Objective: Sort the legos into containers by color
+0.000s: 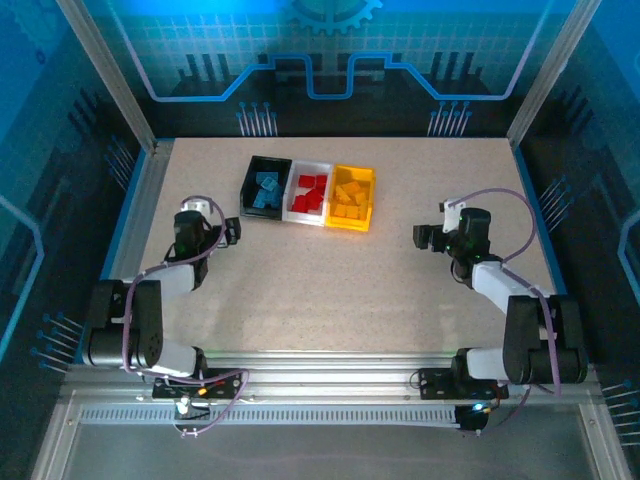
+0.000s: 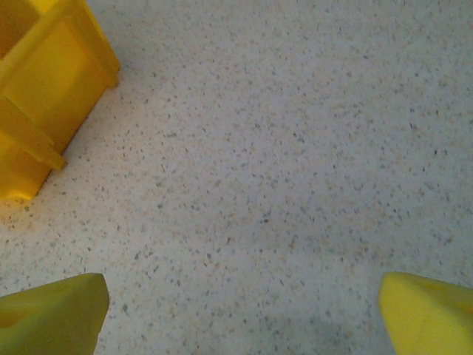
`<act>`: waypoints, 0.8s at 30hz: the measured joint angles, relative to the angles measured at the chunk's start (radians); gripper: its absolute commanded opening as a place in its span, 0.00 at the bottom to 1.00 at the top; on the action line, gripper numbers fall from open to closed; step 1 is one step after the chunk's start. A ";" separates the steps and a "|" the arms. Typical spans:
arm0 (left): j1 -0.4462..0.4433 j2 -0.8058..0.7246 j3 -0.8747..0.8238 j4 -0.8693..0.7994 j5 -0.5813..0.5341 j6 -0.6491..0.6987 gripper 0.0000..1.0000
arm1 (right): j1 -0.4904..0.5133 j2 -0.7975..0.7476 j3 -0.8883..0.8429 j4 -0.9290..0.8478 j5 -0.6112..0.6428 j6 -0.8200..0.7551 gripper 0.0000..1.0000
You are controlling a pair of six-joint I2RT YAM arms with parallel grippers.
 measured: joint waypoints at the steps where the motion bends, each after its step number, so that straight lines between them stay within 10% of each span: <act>1: 0.000 0.001 0.004 0.000 0.002 0.000 0.99 | 0.000 0.005 -0.005 0.022 -0.005 -0.003 0.95; 24: -0.038 0.098 -0.149 0.341 0.048 0.009 0.99 | 0.002 0.080 -0.073 0.274 -0.024 -0.014 0.95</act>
